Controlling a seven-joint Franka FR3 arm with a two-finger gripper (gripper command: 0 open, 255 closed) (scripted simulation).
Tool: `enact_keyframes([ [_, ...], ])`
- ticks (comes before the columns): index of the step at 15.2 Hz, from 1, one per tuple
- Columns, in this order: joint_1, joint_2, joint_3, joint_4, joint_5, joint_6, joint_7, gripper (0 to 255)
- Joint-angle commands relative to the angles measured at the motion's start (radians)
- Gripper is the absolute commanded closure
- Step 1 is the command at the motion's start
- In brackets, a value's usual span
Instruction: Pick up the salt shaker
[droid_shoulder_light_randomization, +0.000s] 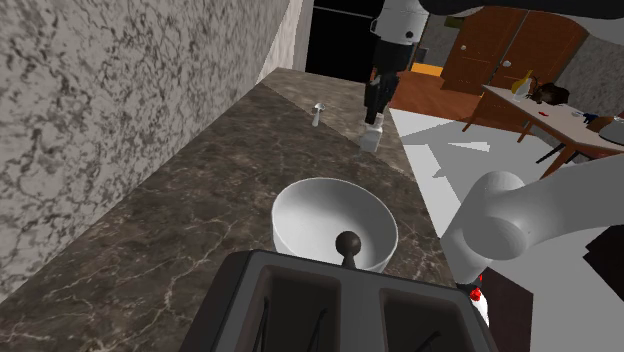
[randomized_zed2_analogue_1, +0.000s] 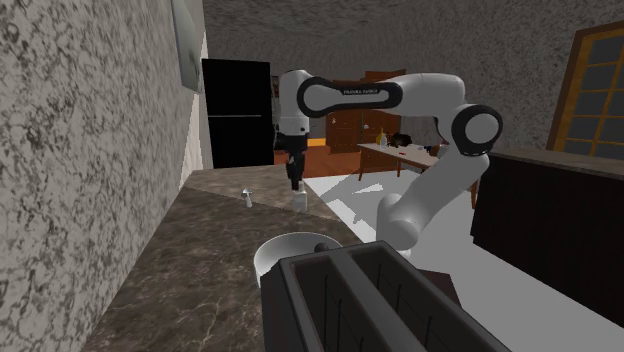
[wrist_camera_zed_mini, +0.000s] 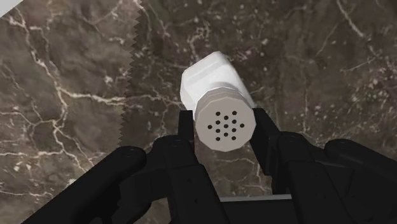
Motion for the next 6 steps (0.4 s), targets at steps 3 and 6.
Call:
enact_keyframes([
  [3,0.000,0.012,0.000,0.062,0.000,-0.051,-0.001,255],
  [6,0.000,0.017,0.000,0.081,0.000,-0.065,-0.001,255],
])
